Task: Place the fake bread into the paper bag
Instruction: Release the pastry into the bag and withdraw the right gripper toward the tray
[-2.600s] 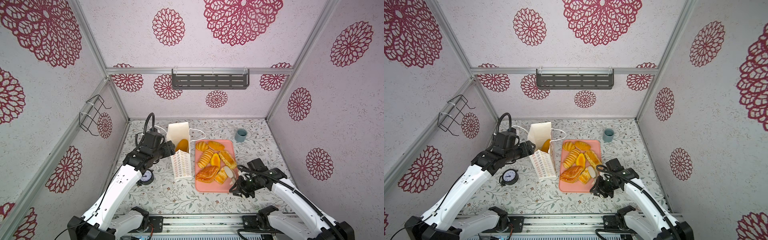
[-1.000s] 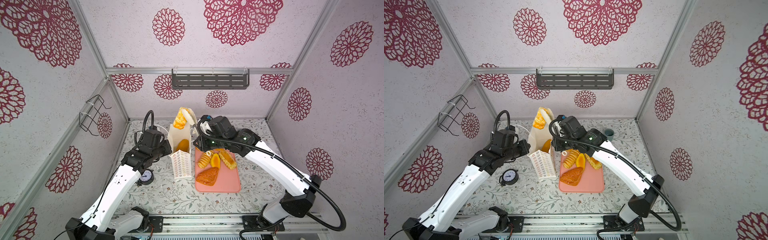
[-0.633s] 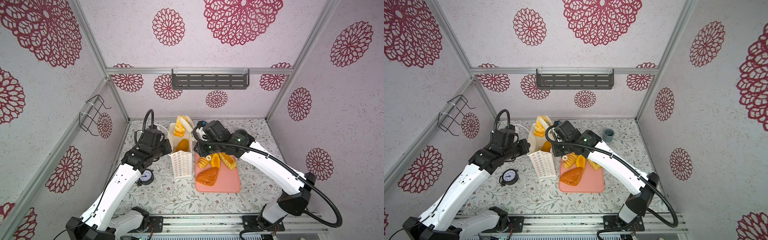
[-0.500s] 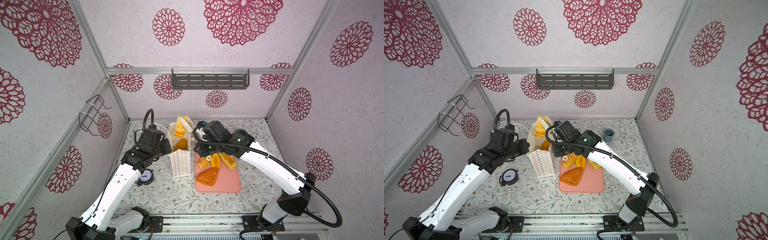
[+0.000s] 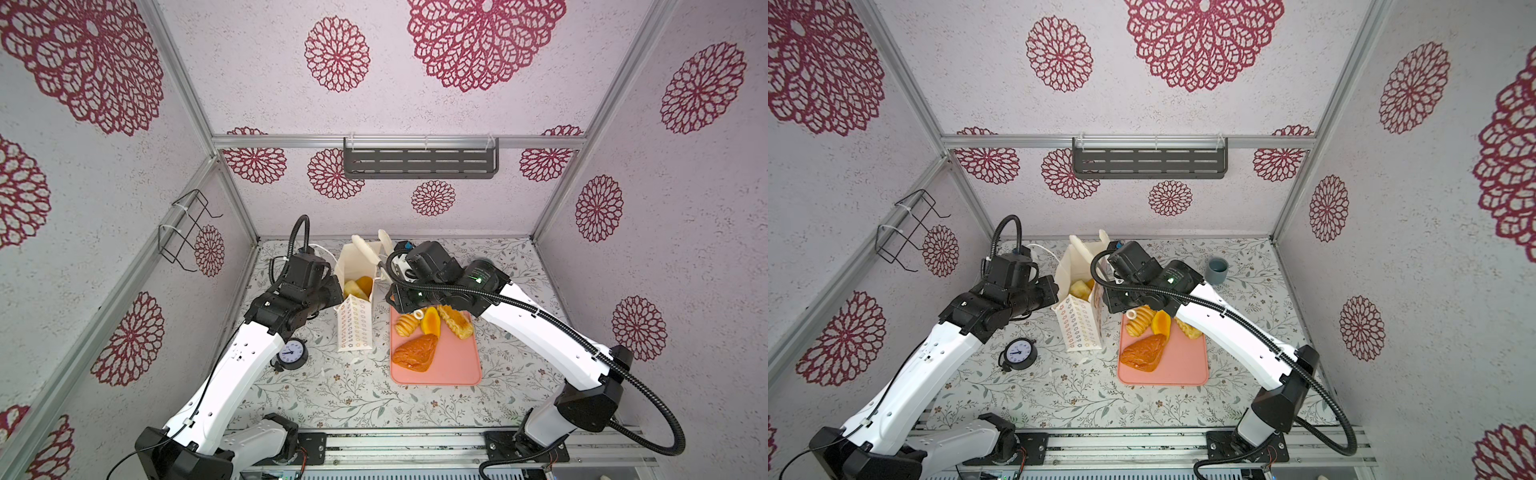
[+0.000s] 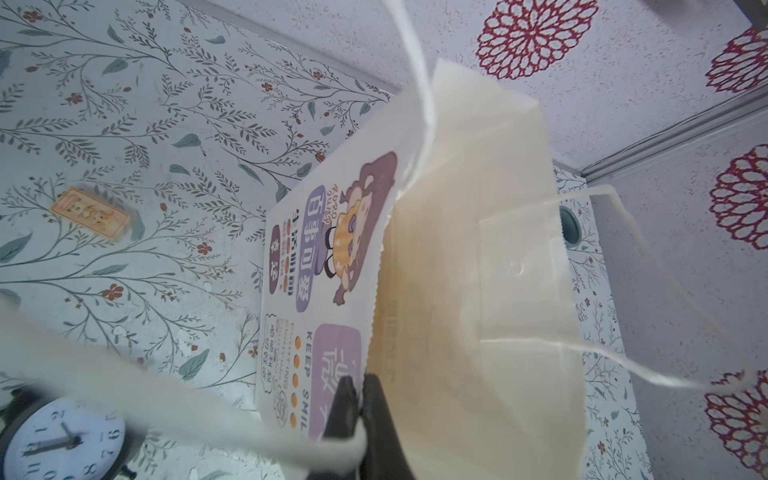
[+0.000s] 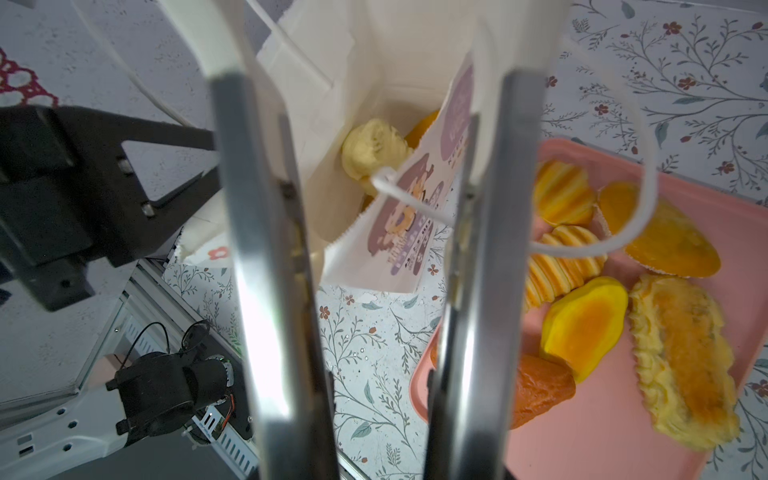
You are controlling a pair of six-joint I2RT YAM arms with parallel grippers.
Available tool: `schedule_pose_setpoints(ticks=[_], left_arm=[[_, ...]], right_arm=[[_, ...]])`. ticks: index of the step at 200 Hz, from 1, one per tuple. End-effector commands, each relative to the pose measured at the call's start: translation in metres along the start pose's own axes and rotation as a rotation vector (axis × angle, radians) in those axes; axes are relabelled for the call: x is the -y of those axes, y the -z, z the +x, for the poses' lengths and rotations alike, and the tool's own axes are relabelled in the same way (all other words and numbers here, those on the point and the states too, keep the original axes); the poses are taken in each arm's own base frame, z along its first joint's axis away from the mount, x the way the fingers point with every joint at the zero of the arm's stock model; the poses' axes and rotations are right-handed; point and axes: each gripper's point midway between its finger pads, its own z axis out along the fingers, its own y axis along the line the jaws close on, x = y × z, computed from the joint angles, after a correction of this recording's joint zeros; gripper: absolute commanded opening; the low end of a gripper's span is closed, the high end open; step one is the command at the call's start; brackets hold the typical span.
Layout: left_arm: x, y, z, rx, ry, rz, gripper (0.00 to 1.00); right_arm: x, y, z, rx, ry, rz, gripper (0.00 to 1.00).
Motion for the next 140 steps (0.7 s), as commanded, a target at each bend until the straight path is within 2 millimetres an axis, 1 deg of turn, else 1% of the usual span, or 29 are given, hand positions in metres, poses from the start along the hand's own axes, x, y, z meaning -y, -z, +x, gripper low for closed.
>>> schedule_pose_setpoints(ticks=[1,15,34,46,60,75,81,86,89,103,123,140], left_arm=[[-0.002,0.003,-0.005,0.019,-0.003,-0.002,0.06],[-0.004,0.005,-0.006,0.024,0.001,-0.007,0.17],[-0.006,0.009,-0.007,0.031,0.004,-0.008,0.37],[-0.006,0.011,-0.008,0.035,0.002,-0.006,0.44],[-0.007,0.013,-0.009,0.039,0.001,-0.008,0.55],[-0.008,0.015,-0.008,0.04,-0.001,-0.007,0.68],[-0.008,0.015,-0.008,0.04,0.0,-0.005,0.73],[-0.007,0.016,-0.009,0.041,0.001,-0.004,0.77],[-0.007,0.016,-0.008,0.04,0.0,-0.003,0.79],[-0.006,0.017,-0.009,0.043,0.001,0.005,0.87],[-0.004,0.017,-0.01,0.043,0.005,0.013,0.91],[-0.001,0.015,-0.009,0.035,0.006,0.023,0.91]], right_arm=[[-0.006,0.035,-0.022,0.121,0.011,-0.025,0.37],[-0.001,0.043,-0.024,0.134,-0.003,-0.016,0.37],[0.009,0.058,-0.023,0.152,-0.033,-0.003,0.36],[0.018,0.067,-0.016,0.15,-0.052,0.006,0.36],[0.03,0.075,-0.002,0.133,-0.084,0.021,0.36],[0.043,0.081,0.019,0.098,-0.126,0.029,0.37],[0.049,0.081,0.031,0.077,-0.148,0.033,0.36],[0.053,0.083,0.037,0.068,-0.162,0.034,0.37],[0.057,0.083,0.046,0.052,-0.177,0.037,0.36],[0.071,0.084,0.07,0.015,-0.232,0.044,0.36],[0.087,0.082,0.109,-0.053,-0.317,0.036,0.37],[0.093,0.078,0.139,-0.114,-0.376,0.015,0.37]])
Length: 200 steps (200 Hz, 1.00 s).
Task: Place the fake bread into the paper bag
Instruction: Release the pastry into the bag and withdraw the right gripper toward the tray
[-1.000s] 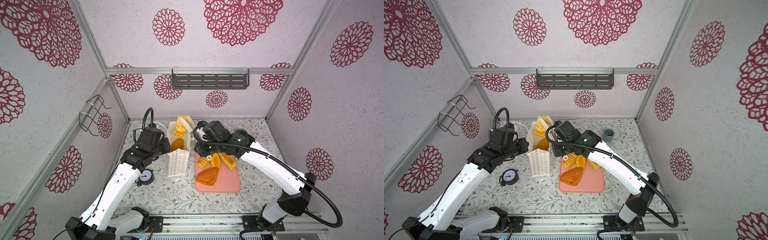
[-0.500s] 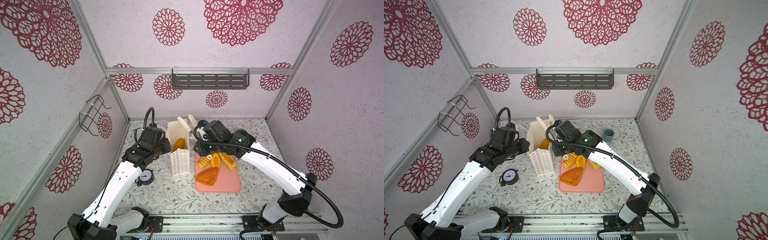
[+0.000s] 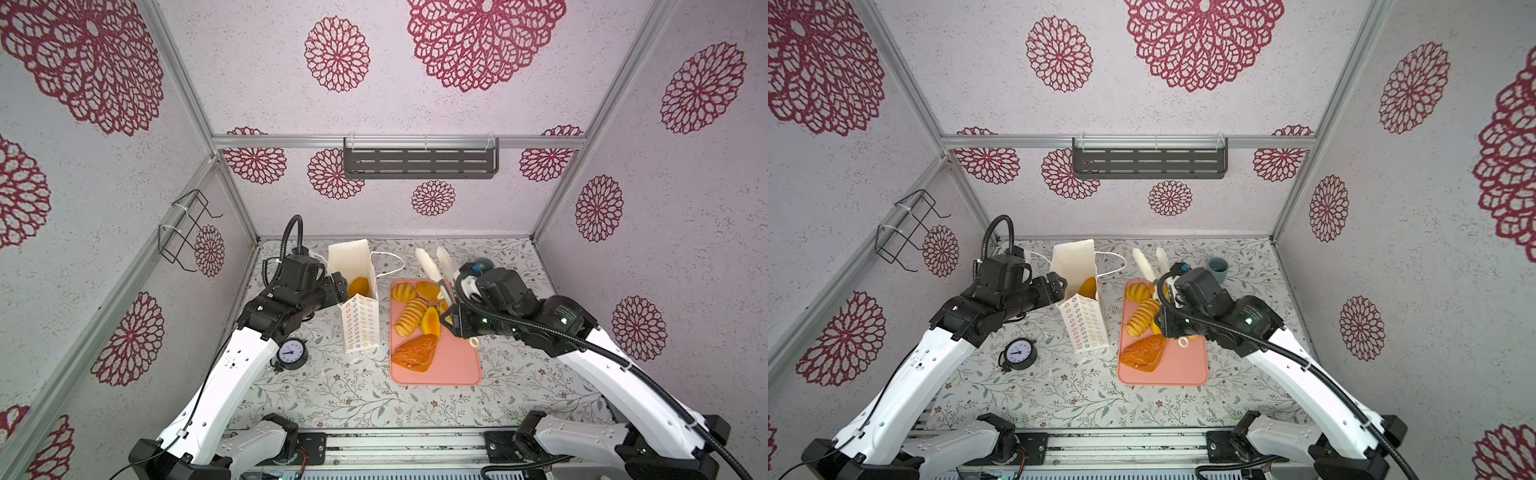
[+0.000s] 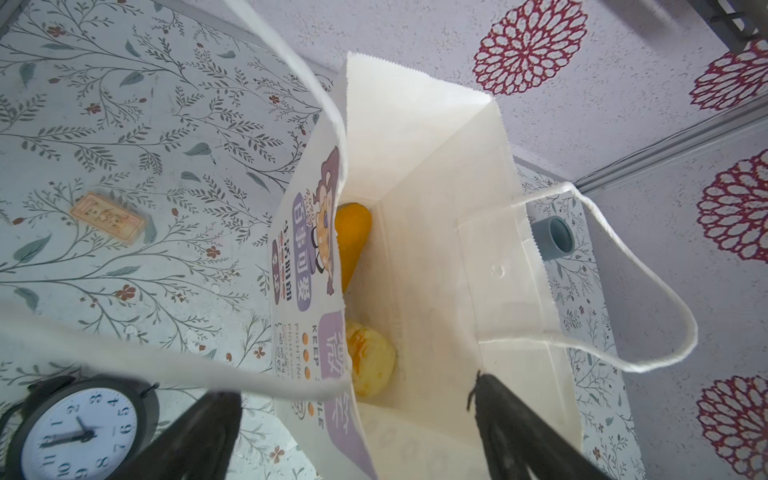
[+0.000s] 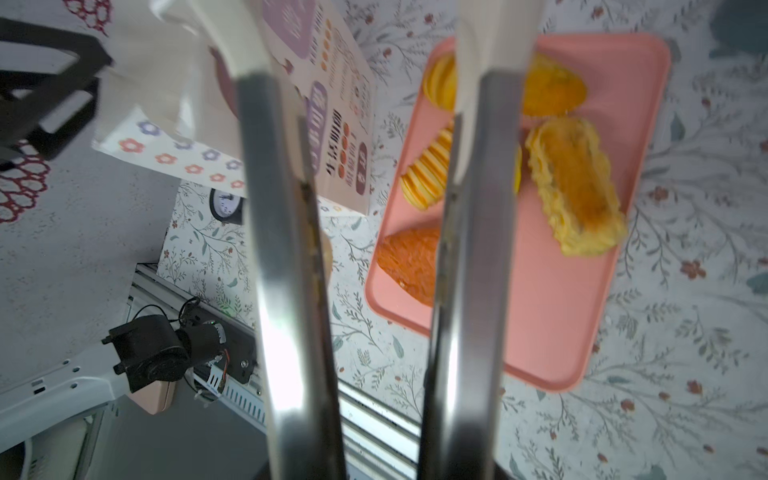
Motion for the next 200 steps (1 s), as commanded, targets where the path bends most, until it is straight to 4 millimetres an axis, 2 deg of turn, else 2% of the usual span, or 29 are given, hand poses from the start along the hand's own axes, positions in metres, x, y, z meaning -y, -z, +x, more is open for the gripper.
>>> schedule_pose_setpoints(ticks=[1,48,97,145,200], left_arm=[[0.004,0.002,-0.004,0.009,0.003,0.021,0.91],[0.007,-0.001,-0.004,0.001,0.006,0.031,0.91],[0.004,-0.003,0.0,-0.003,0.017,0.023,0.91],[0.001,-0.003,0.003,-0.002,0.024,0.015,0.91],[-0.001,-0.005,0.005,-0.004,0.023,0.007,0.91]], right_arm=[[0.01,-0.003,0.033,-0.091,-0.109,-0.042,0.37],[0.027,-0.034,0.105,-0.291,-0.218,-0.114,0.4],[0.033,-0.056,0.148,-0.432,-0.286,-0.171,0.47],[0.036,-0.071,0.167,-0.507,-0.321,-0.196,0.52],[0.028,-0.091,0.165,-0.519,-0.337,-0.249,0.52]])
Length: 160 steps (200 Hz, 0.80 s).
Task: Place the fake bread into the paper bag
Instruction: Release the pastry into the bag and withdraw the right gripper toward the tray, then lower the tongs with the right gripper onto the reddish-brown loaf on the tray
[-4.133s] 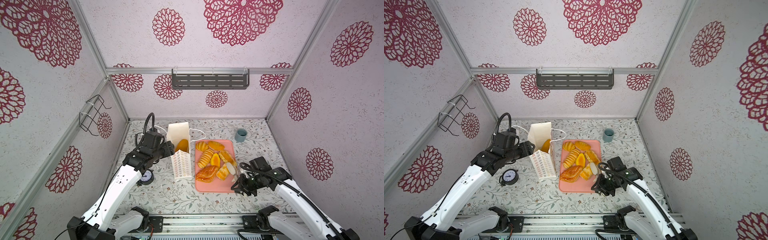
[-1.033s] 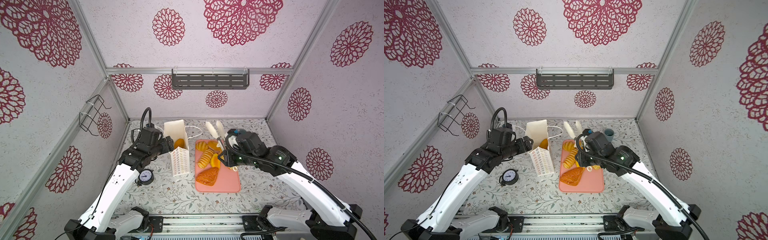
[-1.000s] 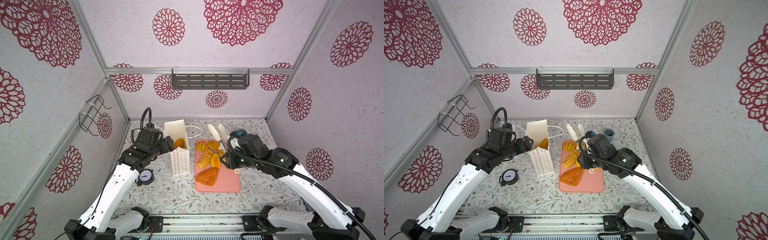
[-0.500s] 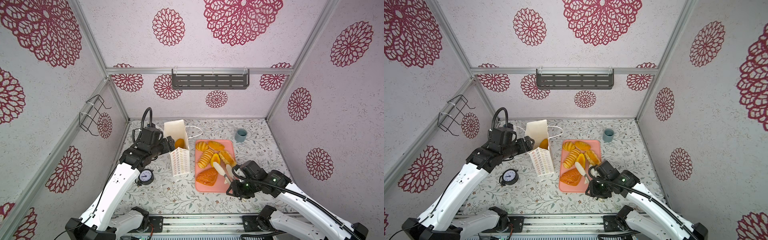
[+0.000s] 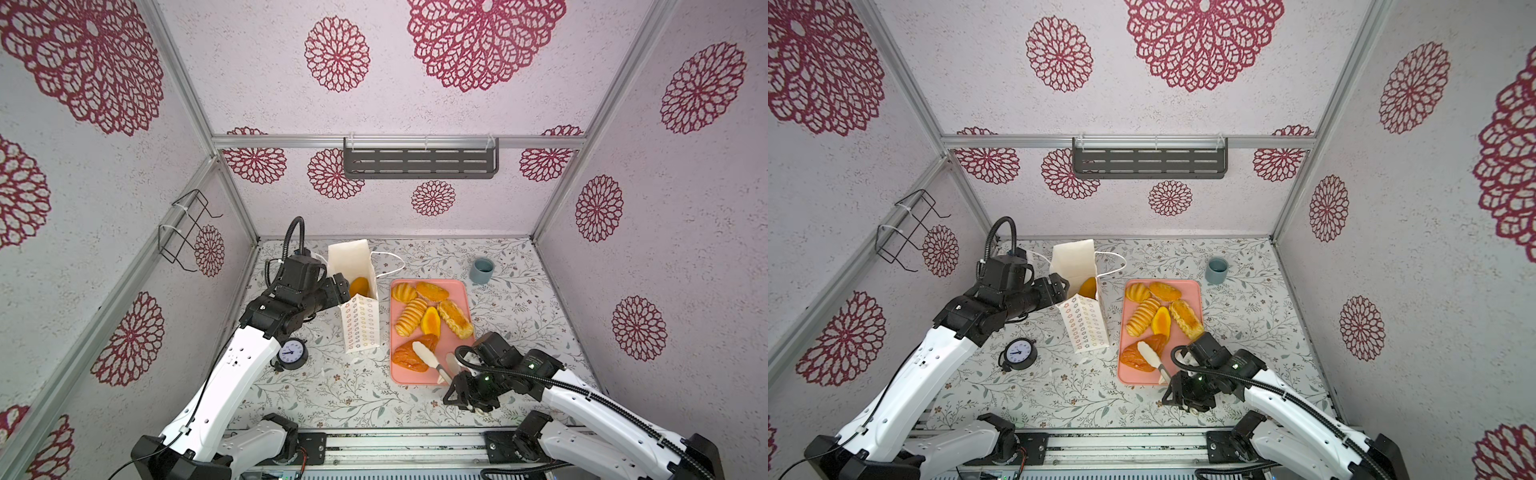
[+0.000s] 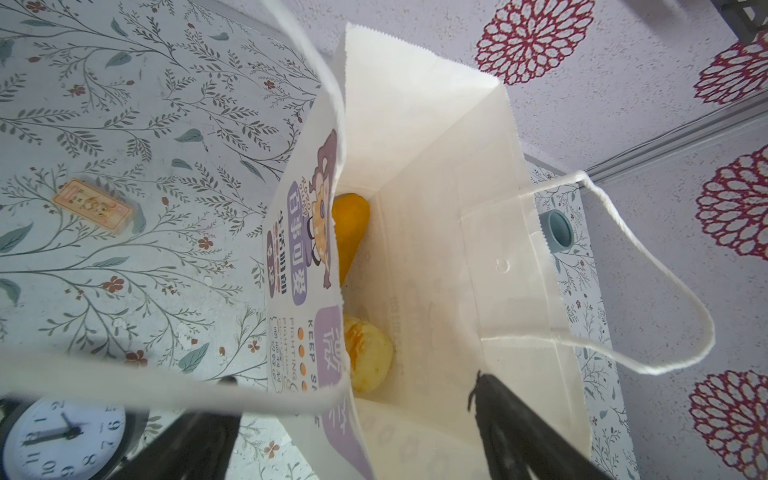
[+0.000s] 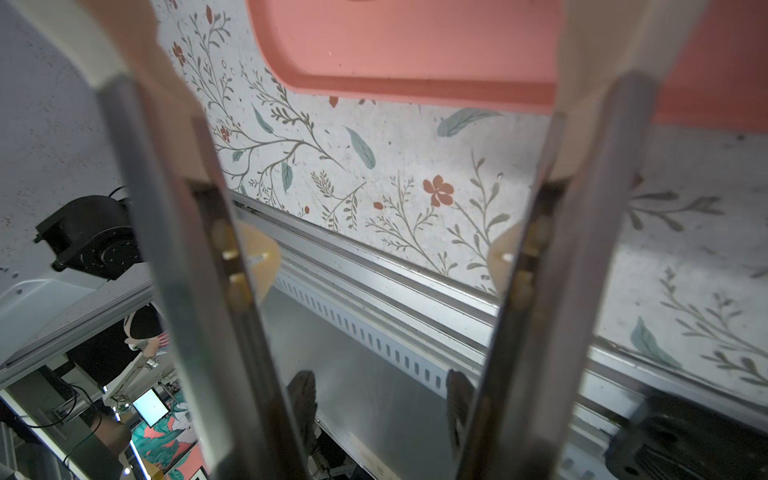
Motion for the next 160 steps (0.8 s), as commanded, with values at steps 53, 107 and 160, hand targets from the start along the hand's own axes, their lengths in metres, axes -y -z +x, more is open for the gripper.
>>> schedule_pose_setpoints(ticks=[53,107,160], left_arm=[[-0.002,0.001,0.0,0.024,0.01,0.003,0.91],[-0.002,0.0,0.001,0.022,0.01,0.007,0.91],[0.0,-0.002,-0.002,0.021,0.013,0.004,0.91]], right_arm=[[-0.025,-0.015,-0.022,0.013,0.026,-0.109,0.48],[-0.022,-0.02,-0.028,0.036,0.017,-0.117,0.39],[-0.021,-0.012,-0.028,0.084,0.014,-0.132,0.15]])
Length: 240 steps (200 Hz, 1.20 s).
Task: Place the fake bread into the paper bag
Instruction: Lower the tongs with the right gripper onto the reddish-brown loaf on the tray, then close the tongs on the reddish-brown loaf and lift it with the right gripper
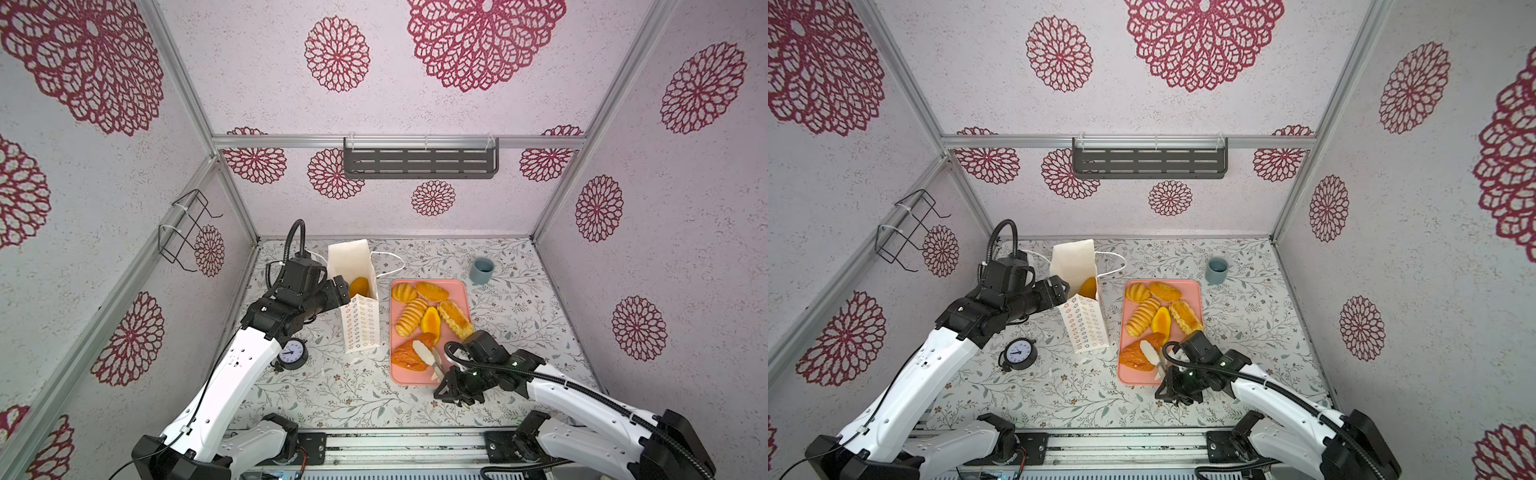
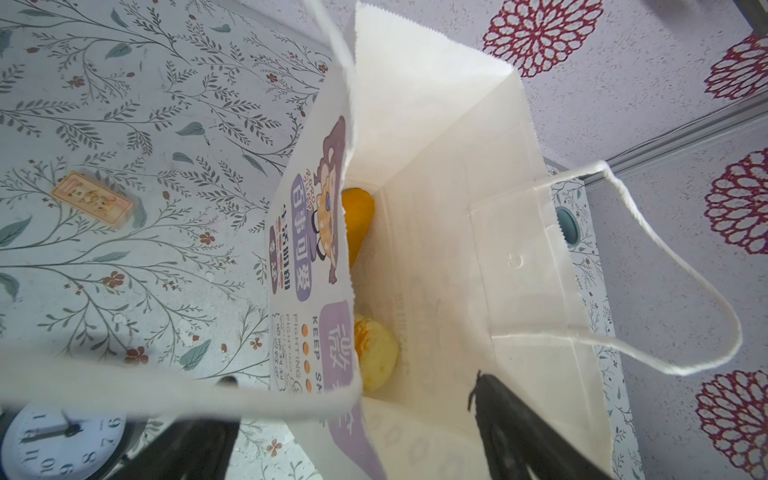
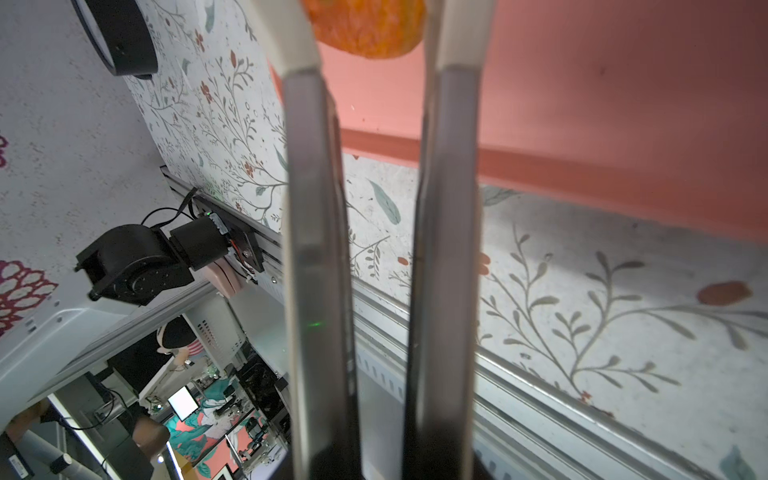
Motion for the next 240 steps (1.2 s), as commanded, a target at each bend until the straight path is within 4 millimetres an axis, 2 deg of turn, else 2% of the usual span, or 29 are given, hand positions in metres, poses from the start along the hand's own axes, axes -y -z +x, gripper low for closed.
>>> schedule_pose_setpoints(ticks=[1,42,90,112,147,167,184,213,240], left_arm=[[0.003,0.002,-0.007,0.027,0.006,0.009,0.91],[0.008,0.006,-0.012,0.04,0.014,0.024,0.84],[0.011,0.009,-0.013,0.037,0.018,0.035,0.7],[0.011,0.009,-0.014,0.039,0.019,0.036,0.62],[0.012,0.007,-0.012,0.027,0.016,0.04,0.5],[0.015,0.006,-0.011,0.022,0.018,0.048,0.43],[0.015,0.005,-0.011,0.023,0.022,0.051,0.38],[0.017,0.004,-0.011,0.022,0.024,0.056,0.32],[0.016,0.003,-0.011,0.023,0.026,0.054,0.24]], right_arm=[[-0.014,0.011,-0.006,0.054,0.033,-0.054,0.14],[-0.027,0.034,-0.008,0.122,0.066,-0.072,0.0],[-0.048,0.073,-0.014,0.228,0.134,-0.039,0.0],[-0.058,0.104,-0.026,0.319,0.172,0.029,0.0],[-0.075,0.166,-0.053,0.508,0.251,0.201,0.0],[-0.101,0.198,-0.072,0.625,0.311,0.229,0.0],[-0.135,0.213,-0.091,0.694,0.369,0.189,0.0],[-0.2,0.212,-0.116,0.72,0.476,0.074,0.0],[-0.242,0.196,-0.129,0.698,0.571,0.106,0.0]])
